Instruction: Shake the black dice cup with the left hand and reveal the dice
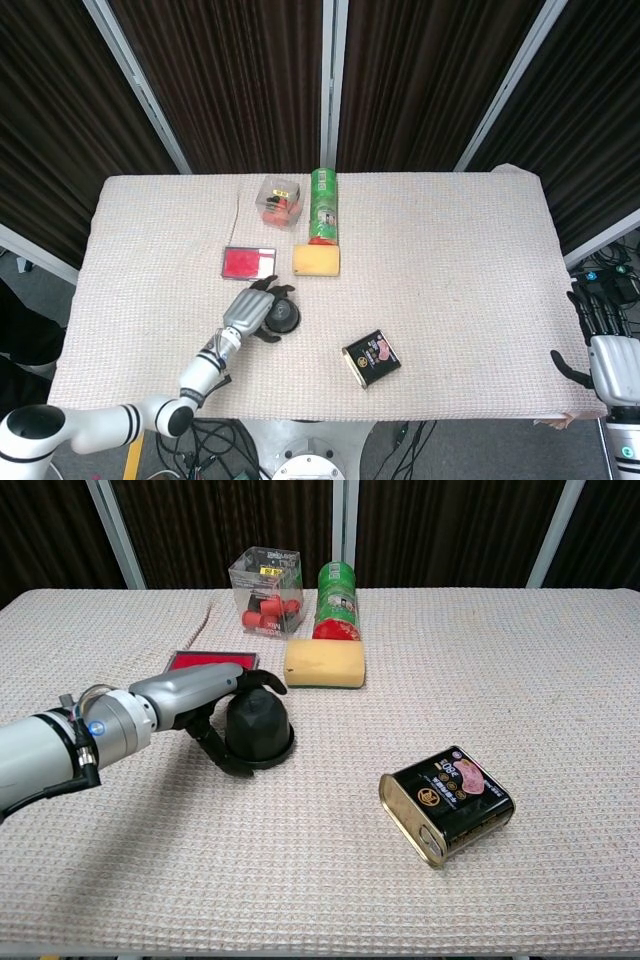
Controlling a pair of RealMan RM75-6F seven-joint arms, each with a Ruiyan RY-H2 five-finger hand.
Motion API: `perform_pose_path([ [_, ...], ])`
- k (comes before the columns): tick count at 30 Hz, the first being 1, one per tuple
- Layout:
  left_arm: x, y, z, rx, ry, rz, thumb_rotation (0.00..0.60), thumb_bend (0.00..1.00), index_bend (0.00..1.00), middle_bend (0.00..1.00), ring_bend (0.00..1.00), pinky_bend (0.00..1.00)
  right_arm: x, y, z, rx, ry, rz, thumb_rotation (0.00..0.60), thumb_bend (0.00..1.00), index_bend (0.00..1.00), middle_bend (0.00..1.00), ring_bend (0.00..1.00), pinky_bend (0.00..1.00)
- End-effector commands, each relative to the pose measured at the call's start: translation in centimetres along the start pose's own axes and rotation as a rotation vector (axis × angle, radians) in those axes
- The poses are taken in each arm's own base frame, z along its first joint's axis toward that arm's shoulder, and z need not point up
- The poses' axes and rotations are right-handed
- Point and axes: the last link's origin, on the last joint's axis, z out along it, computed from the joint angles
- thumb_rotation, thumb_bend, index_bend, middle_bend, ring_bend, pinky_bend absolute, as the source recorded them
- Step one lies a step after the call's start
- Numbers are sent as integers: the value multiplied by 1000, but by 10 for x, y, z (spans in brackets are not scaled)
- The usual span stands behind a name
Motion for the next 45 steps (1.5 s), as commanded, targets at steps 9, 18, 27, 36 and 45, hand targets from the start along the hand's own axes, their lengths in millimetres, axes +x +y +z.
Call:
perform_pose_path([
  [9,3,2,3,2,8,-26,600,75,207,299,99,166,-1,2,-1,-11,-26,15,600,165,0,0,0,0],
  [18,5,5,2,-12,4,-44,600,88,213,304,104,168,-1,3,0,-17,-28,11,600,165,0,0,0,0],
  [27,4,5,3,-13,10,-55,600,143,279,367,154,197,-2,4,0,-21,-31,9,600,165,0,0,0,0],
  [36,5,5,4,-9,26,-87,600,209,425,412,191,216,-3,6,1,-28,-34,10,600,165,0,0,0,0],
  [45,22,8,-3,-22,79,-191,600,219,471,457,236,256,-4,6,1,-29,-36,9,600,165,0,0,0,0],
])
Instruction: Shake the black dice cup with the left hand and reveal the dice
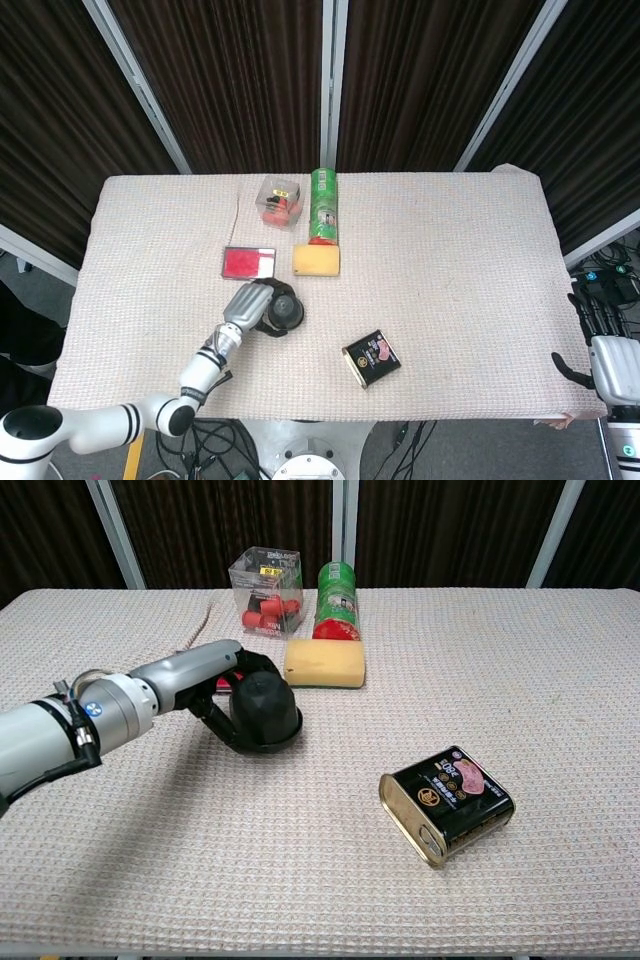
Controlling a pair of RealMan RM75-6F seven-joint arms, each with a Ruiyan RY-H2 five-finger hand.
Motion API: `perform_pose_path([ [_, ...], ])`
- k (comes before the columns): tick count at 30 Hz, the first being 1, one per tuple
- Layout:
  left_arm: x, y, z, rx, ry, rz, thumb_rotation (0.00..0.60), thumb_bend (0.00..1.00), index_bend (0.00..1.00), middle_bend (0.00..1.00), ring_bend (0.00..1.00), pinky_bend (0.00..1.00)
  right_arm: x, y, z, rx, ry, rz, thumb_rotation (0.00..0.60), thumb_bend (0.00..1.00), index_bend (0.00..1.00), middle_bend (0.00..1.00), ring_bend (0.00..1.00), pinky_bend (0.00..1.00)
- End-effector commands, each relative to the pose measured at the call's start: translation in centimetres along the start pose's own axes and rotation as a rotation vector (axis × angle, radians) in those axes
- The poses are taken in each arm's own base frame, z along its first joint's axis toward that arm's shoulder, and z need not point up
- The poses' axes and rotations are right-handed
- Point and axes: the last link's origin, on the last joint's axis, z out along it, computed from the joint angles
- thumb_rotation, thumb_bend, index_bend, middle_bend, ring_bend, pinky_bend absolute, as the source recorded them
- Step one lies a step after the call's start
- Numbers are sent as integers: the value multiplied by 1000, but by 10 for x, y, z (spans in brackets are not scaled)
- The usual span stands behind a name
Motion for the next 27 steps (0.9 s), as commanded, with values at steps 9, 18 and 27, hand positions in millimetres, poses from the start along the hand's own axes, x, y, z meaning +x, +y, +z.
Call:
perform_pose_path([
  [9,49,-5,-11,14,73,-36,600,227,483,465,246,272,-1,0,0,-1,-1,1,600,166,0,0,0,0],
  [18,117,-35,-28,120,198,34,600,226,483,466,246,274,0,2,0,-5,2,6,600,167,0,0,0,0],
  [27,188,-38,-40,167,301,98,600,225,483,478,253,279,-1,1,0,0,1,5,600,167,0,0,0,0],
])
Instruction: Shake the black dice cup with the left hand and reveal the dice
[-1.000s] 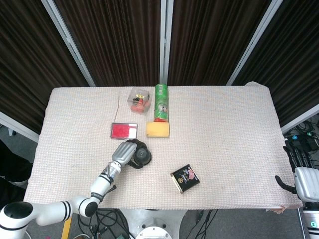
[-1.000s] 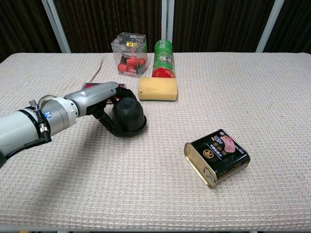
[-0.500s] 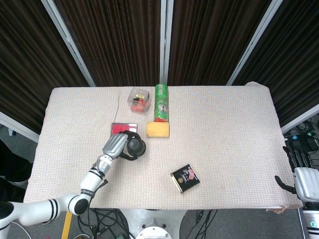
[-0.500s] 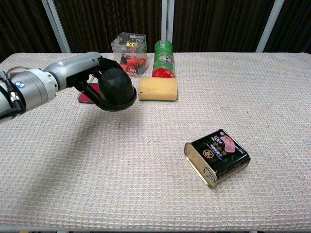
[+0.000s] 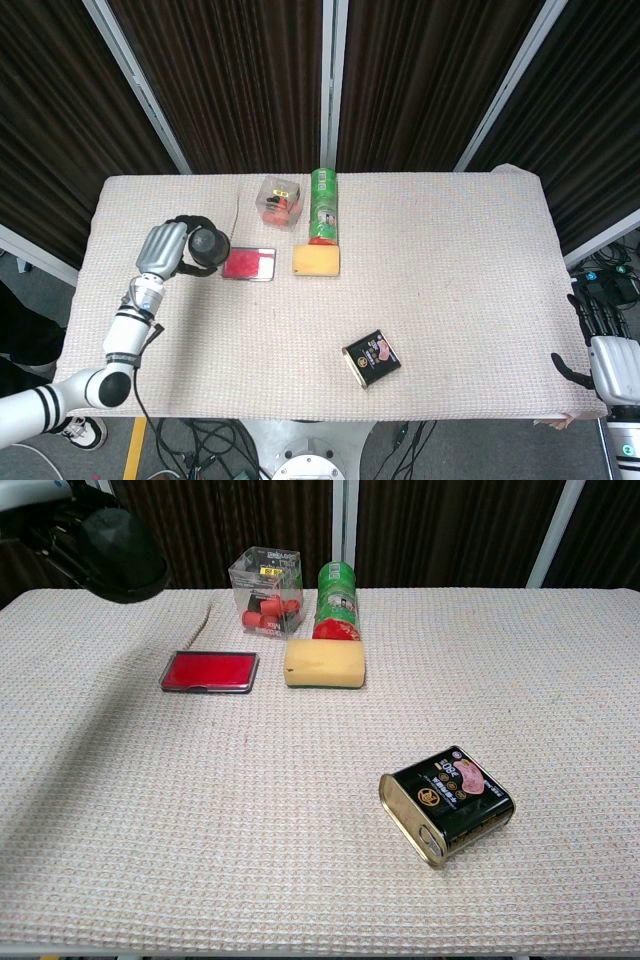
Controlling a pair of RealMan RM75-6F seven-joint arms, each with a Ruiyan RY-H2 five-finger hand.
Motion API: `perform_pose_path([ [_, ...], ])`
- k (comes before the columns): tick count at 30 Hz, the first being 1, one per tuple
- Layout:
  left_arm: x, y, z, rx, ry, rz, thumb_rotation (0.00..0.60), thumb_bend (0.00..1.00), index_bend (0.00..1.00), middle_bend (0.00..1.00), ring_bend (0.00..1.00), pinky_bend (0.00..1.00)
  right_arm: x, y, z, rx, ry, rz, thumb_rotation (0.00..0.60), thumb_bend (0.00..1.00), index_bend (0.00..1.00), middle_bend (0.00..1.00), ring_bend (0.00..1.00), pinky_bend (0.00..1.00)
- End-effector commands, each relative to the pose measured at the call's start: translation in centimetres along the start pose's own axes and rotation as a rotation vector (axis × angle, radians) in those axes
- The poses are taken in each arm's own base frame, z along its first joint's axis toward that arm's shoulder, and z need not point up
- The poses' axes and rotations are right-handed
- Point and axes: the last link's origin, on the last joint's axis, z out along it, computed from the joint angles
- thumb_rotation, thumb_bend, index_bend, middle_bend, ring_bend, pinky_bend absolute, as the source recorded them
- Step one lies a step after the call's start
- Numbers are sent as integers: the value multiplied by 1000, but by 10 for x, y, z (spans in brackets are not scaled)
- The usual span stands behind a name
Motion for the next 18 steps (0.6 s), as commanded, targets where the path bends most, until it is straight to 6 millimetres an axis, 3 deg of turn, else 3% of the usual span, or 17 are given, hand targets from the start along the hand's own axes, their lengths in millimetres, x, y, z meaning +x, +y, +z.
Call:
perform_pose_path([
  [1,36,20,1,-56,65,43,600,225,483,478,253,279,1,-1,0,4,7,0,600,167,0,0,0,0],
  [5,80,66,-13,-186,222,-4,600,226,482,478,254,280,3,0,-1,0,14,0,600,166,0,0,0,0],
  [6,82,70,-17,-197,249,-16,600,227,483,487,259,285,3,1,-1,-1,14,0,600,167,0,0,0,0],
  [7,75,69,-20,-192,239,-19,600,230,485,501,268,294,2,1,-1,-4,11,1,600,167,0,0,0,0],
  [11,-2,21,-17,-4,-92,-20,600,234,492,523,283,308,1,2,-1,1,7,3,600,167,0,0,0,0],
  [14,-43,-5,-16,80,-274,22,600,235,500,521,283,306,3,2,-1,-3,16,2,600,166,0,0,0,0],
  [16,-44,-1,-13,68,-278,24,600,236,502,517,283,304,3,2,0,-7,14,0,600,166,0,0,0,0],
  [18,-25,17,-8,14,-184,10,600,236,503,517,282,304,0,2,0,-10,1,-1,600,166,0,0,0,0],
])
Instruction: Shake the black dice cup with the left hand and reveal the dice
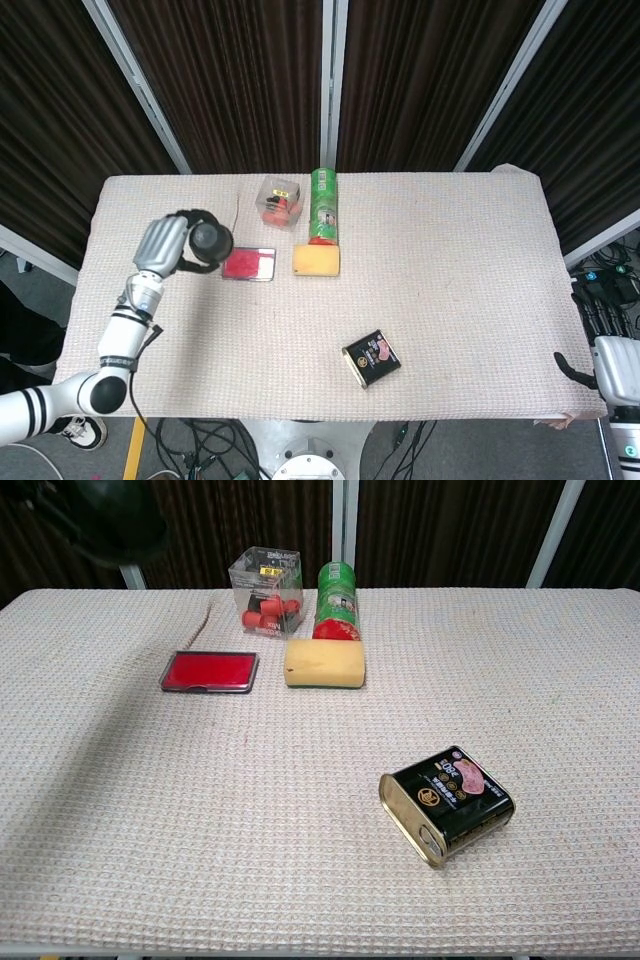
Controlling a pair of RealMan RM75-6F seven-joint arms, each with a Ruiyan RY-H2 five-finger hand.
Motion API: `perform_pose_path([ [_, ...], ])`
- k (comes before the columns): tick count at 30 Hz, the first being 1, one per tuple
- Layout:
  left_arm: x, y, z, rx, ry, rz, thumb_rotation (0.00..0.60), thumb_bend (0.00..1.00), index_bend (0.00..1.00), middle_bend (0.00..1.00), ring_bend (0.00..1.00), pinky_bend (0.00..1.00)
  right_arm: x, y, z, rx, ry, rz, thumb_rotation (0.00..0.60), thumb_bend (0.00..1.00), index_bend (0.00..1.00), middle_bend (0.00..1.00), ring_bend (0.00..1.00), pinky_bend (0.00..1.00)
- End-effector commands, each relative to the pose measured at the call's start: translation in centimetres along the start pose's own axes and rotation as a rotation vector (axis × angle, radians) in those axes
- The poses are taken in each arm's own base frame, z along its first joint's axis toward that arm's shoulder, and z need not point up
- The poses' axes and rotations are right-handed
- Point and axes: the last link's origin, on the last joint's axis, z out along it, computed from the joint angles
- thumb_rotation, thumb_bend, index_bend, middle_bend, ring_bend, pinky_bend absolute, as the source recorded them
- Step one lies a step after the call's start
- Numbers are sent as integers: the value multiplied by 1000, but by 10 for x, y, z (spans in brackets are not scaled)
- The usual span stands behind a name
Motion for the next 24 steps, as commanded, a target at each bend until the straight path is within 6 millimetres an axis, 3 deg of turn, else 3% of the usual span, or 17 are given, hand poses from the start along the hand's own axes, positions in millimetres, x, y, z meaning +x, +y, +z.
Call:
perform_pose_path([
  [1,-19,5,6,-8,-74,6,600,236,503,517,282,305,-3,0,1,-1,-15,-2,600,166,0,0,0,0],
  [7,74,79,-18,-299,406,-57,600,235,504,517,282,307,-8,1,2,-5,-28,-2,600,166,0,0,0,0],
  [10,87,87,-29,-359,537,-91,600,235,503,517,282,308,-7,2,2,-6,-24,-1,600,166,0,0,0,0],
  [13,58,69,-26,-311,432,-88,600,234,503,517,287,313,-7,2,3,-8,-26,-1,600,166,0,0,0,0],
  [17,-22,12,-22,-132,-13,-15,600,234,511,524,300,313,-9,3,3,-11,-35,-3,600,167,0,0,0,0],
  [20,-65,-17,-26,-46,-183,-28,600,235,519,528,305,316,-10,3,3,-14,-35,-4,600,167,0,0,0,0],
  [24,-88,-28,-30,-25,-253,-40,600,235,521,528,306,319,-10,3,4,-16,-35,-4,600,167,0,0,0,0],
])
